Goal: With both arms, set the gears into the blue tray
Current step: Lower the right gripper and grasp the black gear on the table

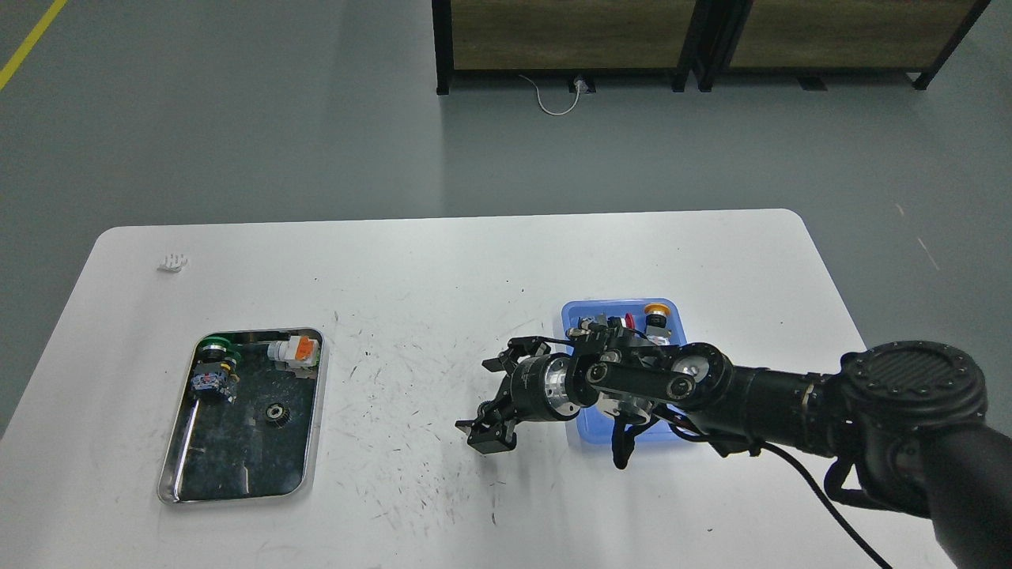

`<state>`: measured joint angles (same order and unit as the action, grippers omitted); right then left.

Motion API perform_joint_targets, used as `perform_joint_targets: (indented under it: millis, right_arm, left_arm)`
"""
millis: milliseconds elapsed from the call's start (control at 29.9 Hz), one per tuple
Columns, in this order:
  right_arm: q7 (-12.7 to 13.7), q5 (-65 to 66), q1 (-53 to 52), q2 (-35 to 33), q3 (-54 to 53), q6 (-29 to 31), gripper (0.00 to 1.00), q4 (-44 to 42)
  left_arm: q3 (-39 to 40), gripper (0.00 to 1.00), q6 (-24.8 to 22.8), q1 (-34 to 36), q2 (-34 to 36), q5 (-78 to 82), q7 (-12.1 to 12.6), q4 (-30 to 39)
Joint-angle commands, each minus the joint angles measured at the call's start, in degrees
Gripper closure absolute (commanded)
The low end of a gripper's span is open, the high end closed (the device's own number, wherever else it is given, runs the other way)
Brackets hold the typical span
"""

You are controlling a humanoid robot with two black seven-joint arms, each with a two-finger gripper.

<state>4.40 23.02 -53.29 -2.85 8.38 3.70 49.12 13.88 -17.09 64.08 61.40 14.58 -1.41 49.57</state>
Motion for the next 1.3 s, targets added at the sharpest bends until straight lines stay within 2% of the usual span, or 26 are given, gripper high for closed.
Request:
perform_joint_targets:
  millis: [0, 368, 802, 1069, 1270]
  right_arm:
    - [0.1, 0.0, 0.0, 0.5, 1.0, 0.0, 0.12, -0.2]
    - [0.2, 0.0, 0.0, -0.1, 1.5, 0.0, 0.14, -0.2]
    - [0.3, 0.0, 1.2, -0.4, 1.8, 0.3, 0.27, -0.5]
    - [0.3, 0.5, 1.2, -0.5, 1.7, 0.7, 0.45, -0.4]
    - [0.3, 1.0, 1.1, -1.5, 1.5, 1.2, 0.62, -0.3]
  left_arm:
    - [0.0, 0.02, 0.0, 0.0, 0.6, 0.0, 0.0, 0.0]
    - [0.1, 0.02, -1.0, 0.0, 1.2, 0.0, 0.0, -0.1]
    - [0.1, 0.02, -1.0, 0.0, 1.3, 0.0, 0.0, 0.0]
    - [0.3, 0.02, -1.0, 0.2, 1.4, 0.0, 0.0, -0.1]
    - [0.3, 0.02, -1.0, 0.2, 1.4, 0.0, 0.0, -0.1]
